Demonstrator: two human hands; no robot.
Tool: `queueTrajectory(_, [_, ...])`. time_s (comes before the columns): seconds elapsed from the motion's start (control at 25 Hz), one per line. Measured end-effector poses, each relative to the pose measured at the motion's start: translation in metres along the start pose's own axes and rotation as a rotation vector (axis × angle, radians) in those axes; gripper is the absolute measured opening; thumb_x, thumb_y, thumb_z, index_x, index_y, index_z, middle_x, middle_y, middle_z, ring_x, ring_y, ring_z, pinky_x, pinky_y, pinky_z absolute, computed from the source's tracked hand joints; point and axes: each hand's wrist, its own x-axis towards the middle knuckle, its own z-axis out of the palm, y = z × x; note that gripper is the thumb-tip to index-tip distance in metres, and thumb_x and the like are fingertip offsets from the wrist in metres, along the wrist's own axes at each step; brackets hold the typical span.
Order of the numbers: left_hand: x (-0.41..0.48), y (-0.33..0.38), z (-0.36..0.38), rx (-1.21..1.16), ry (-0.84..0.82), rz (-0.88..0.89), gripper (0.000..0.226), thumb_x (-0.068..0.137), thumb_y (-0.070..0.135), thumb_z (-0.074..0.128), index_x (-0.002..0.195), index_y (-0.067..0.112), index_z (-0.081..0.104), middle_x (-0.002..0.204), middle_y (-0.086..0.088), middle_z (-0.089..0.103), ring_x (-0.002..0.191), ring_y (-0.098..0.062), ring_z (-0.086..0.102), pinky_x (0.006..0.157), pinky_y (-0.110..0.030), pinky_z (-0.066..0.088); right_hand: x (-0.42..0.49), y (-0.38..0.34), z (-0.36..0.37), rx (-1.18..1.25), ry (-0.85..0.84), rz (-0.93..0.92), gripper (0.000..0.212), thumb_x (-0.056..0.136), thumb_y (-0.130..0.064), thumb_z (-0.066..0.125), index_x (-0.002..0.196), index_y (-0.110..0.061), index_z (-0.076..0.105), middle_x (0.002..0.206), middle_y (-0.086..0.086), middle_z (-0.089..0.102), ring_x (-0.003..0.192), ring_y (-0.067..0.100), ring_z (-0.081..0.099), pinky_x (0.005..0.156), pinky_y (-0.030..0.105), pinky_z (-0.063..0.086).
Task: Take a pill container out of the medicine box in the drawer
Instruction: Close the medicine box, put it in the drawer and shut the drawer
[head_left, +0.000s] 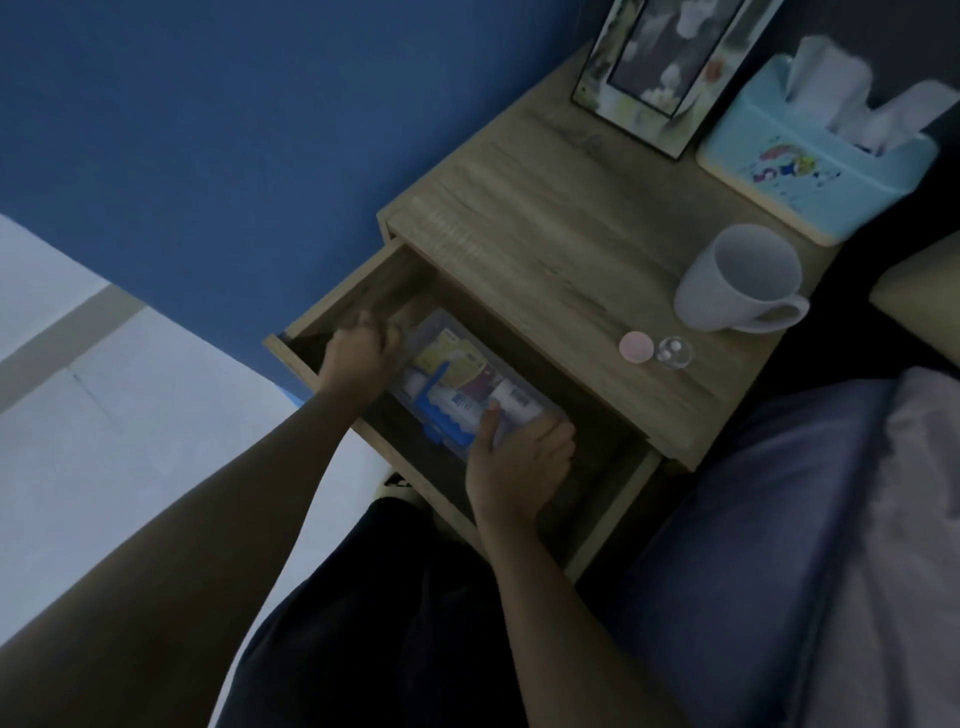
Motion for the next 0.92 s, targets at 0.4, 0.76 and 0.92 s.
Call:
queueTrajectory(0.4, [-0.026,-0.016,-0.014,-0.874,0.309,-0.897,0.069,0.094,0.059,0.021,0.144,0.012,0.028,0.134,-0.006,0.048,0.119,-0.025,0.051,0.094,-0.036,0.046,0.130,-0.018,-0.028,-0.229,-0.395,-0.822,0.067,0.096,-0.047,0.026,0.146,-0.006,0.012,0.158,0.014,0.010,0.146,0.026,0.004,0.119,0.042,0.008])
queueTrajectory(0.76, [0.008,0.004,0.001,-0.974,0.161,-0.857,0.084,0.085,0.071,0.012,0.146,0.014,0.026,0.148,-0.013,0.039,0.133,-0.031,0.039,0.112,-0.048,0.031,0.142,0.000,-0.016,-0.353,-0.378,-0.944,0.069,0.094,-0.051,0.017,0.147,-0.009,0.002,0.159,0.011,0.003,0.147,0.022,-0.001,0.117,0.038,0.001])
queueTrajectory(0.92, [0.037,0.029,0.011,-1.031,0.109,-0.802,0.084,0.085,0.070,0.015,0.146,0.014,0.028,0.147,-0.014,0.041,0.133,-0.033,0.040,0.111,-0.049,0.032,0.144,0.001,-0.015,-0.340,-0.364,-0.952,0.069,0.094,-0.052,0.015,0.147,-0.009,0.003,0.159,0.011,0.006,0.147,0.023,0.001,0.119,0.039,0.005])
